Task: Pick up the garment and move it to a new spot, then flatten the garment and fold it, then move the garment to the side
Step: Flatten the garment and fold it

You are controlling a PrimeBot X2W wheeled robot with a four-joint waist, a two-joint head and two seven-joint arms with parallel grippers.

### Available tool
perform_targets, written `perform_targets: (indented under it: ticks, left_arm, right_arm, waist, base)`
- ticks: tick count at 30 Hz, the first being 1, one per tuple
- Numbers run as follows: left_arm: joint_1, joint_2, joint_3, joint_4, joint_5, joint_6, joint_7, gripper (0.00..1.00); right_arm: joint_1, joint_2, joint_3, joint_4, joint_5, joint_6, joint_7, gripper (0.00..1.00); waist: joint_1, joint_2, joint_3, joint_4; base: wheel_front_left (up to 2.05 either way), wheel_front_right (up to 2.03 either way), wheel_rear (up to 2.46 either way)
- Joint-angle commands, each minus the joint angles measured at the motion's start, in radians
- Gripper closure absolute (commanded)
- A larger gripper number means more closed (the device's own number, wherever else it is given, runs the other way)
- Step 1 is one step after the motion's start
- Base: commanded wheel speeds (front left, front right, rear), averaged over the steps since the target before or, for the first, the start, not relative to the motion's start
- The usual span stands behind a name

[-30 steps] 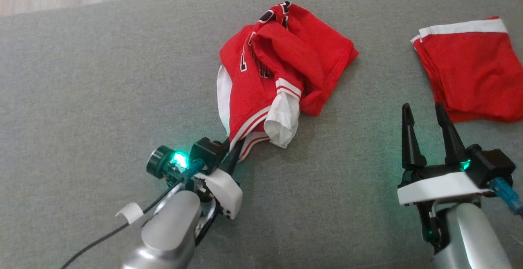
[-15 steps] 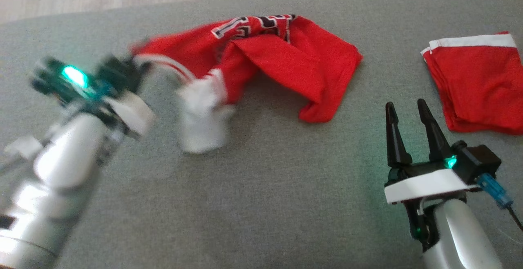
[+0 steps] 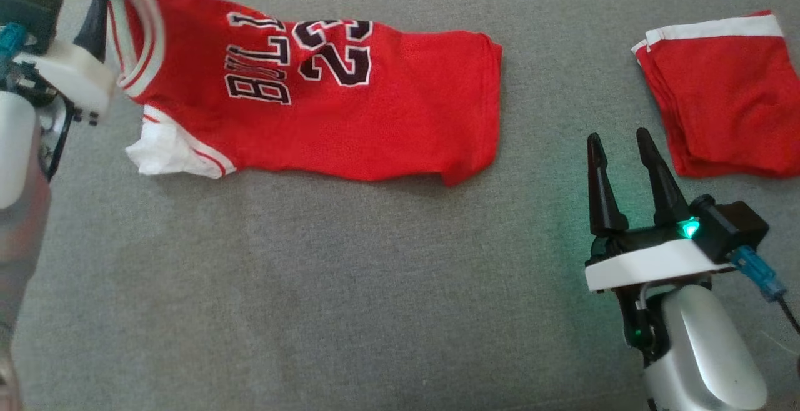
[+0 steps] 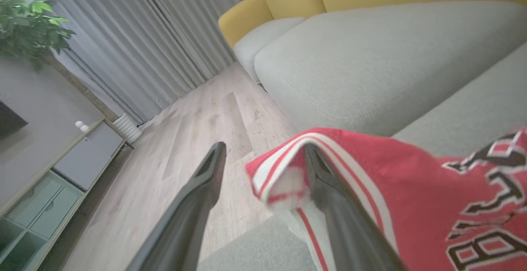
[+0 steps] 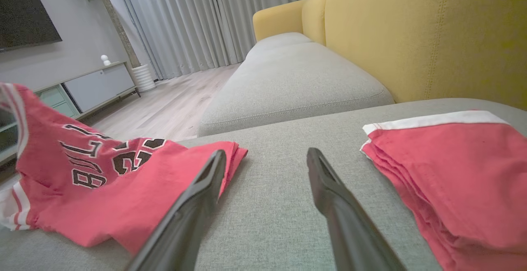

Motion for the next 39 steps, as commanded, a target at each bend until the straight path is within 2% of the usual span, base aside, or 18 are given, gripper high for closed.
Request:
perform_targets:
  ticks: [1,5,12,18,22,31,39]
  left_arm:
    - [-0.057,0.027,0.051,-0.011,-0.015,0.022,-0.034,0.00]
    - [-0.045,-0.021,0.067,0.013,-0.044,0.040,-0.107,0.00]
    - [0.047,-0.085,0.077,-0.021,-0.091,0.038,-0.158,0.00]
    - [0.240,-0.146,0.098,-0.178,-0.148,0.058,-0.171,0.00]
    - [0.385,-0.175,0.111,-0.300,-0.167,0.090,-0.172,0.00]
    - [0.679,-0.257,0.146,-0.488,-0.181,0.159,-0.172,0.00]
    - [0.769,-0.308,0.186,-0.543,-0.143,0.155,-0.172,0.00]
  right_arm:
    - [-0.029,-0.002,0.016,-0.031,-0.005,-0.001,-0.011,0.00]
    - [-0.020,-0.002,-0.001,-0.026,-0.020,-0.001,-0.011,0.00]
    - [-0.001,-0.002,-0.035,-0.012,-0.039,-0.001,-0.011,0.00]
    - [0.032,-0.002,-0.067,-0.001,-0.058,-0.001,-0.011,0.00]
    - [0.056,-0.002,-0.070,0.001,-0.061,-0.001,-0.011,0.00]
    - [0.109,-0.002,-0.066,0.006,-0.061,-0.001,-0.011,0.00]
    - [0.116,-0.002,-0.055,0.007,-0.065,-0.001,-0.011,0.00]
  waist:
    - [-0.0001,0.0000,0.004,0.002]
    - [-0.0001,0.0000,-0.006,0.025]
    - [-0.0001,0.0000,-0.059,0.085]
    - [-0.0001,0.0000,-0.135,0.155]
    - [-0.0001,0.0000,-0.169,0.179]
    - [-0.0001,0.0000,-0.216,0.196]
    - [-0.0001,0.0000,-0.222,0.189]
  base:
    - [0.00,0.00,0.00]
    - [0.00,0.00,0.00]
    - [0.00,0.00,0.00]
    - [0.00,0.00,0.00]
    - [0.00,0.00,0.00]
    - [0.00,0.00,0.00]
    - [0.00,0.00,0.00]
